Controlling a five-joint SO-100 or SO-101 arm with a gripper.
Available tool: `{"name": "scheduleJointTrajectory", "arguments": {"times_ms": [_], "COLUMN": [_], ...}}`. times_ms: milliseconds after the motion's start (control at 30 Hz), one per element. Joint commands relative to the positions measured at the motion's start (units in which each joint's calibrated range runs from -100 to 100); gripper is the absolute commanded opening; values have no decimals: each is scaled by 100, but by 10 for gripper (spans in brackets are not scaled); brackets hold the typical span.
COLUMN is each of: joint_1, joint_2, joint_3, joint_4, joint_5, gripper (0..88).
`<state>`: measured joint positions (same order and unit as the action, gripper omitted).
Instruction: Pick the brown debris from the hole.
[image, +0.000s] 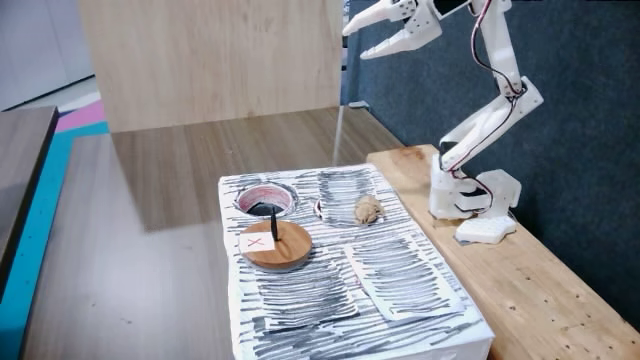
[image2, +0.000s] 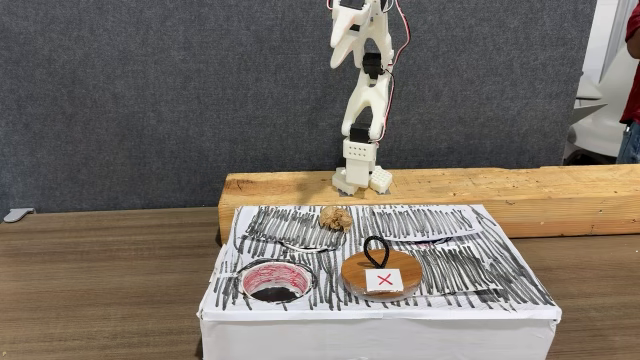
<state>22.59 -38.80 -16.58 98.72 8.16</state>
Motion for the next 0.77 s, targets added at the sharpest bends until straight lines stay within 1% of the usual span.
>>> {"name": "scheduleJointTrajectory", "arguments": {"times_ms": [0,733], "joint_1": [-7,0], "joint_2": [2,-57], "joint_3": [9,9], "joint_4": [11,11], "joint_5": [-27,25], "gripper": [190,192]}}
